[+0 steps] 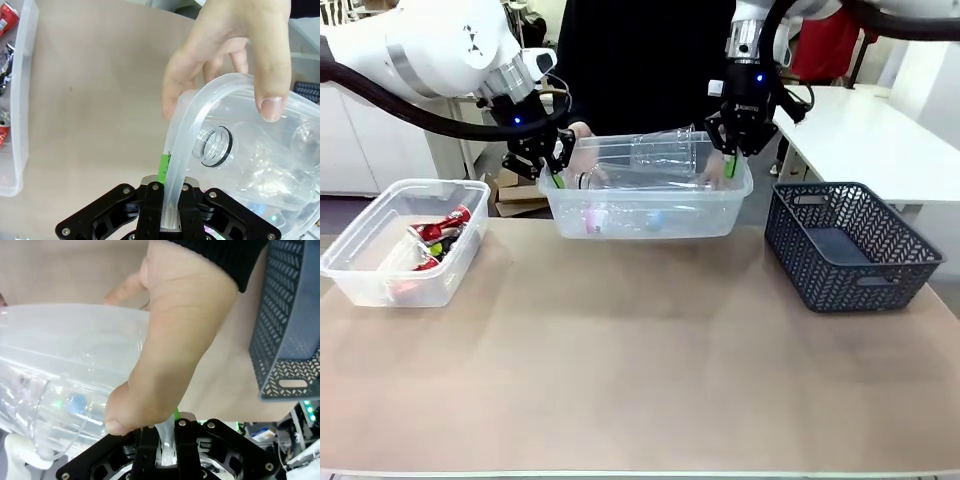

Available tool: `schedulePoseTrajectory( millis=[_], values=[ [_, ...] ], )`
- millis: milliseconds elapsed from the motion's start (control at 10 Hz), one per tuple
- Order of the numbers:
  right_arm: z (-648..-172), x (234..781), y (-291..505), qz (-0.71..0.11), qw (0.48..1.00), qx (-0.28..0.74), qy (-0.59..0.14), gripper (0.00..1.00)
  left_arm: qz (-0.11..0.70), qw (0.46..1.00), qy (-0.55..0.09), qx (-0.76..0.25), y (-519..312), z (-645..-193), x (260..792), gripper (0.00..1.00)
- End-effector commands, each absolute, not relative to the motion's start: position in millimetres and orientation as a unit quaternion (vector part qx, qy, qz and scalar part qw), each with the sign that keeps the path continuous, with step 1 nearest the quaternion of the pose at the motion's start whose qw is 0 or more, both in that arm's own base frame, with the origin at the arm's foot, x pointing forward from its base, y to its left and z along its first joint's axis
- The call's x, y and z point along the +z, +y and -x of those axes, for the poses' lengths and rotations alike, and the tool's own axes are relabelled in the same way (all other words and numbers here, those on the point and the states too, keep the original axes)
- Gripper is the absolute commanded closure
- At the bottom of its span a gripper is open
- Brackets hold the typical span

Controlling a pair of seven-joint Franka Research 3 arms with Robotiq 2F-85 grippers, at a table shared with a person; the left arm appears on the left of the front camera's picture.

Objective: Sort the waste into each basket.
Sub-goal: Offer the picked Organizing box to the human.

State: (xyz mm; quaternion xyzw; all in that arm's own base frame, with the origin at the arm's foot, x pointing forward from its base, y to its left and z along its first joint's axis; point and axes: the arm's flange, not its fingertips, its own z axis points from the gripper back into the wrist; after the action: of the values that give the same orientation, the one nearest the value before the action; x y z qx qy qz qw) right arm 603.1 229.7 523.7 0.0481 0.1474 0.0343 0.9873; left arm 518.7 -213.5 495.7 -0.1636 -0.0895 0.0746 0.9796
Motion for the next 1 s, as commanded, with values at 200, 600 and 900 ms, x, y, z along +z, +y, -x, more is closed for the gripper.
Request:
schedulePoseTrajectory(
  millis=[200,600,900],
  values=[
    [-601.8,529.9,233.4,-0.066,0.979,0.029,0.19,0.96,0.196,0.969,-0.103,0.11,-211.3,-520.8,504.3,0.97],
    [-598.8,528.0,229.8,-0.064,0.979,0.013,0.192,0.37,0.194,0.969,-0.092,0.118,-209.2,-518.0,504.7,0.02],
    [-601.7,521.2,226.6,-0.056,0.982,0.029,0.177,0.0,0.184,0.974,-0.087,0.102,-210.5,-520.3,500.7,0.0]
  ],
)
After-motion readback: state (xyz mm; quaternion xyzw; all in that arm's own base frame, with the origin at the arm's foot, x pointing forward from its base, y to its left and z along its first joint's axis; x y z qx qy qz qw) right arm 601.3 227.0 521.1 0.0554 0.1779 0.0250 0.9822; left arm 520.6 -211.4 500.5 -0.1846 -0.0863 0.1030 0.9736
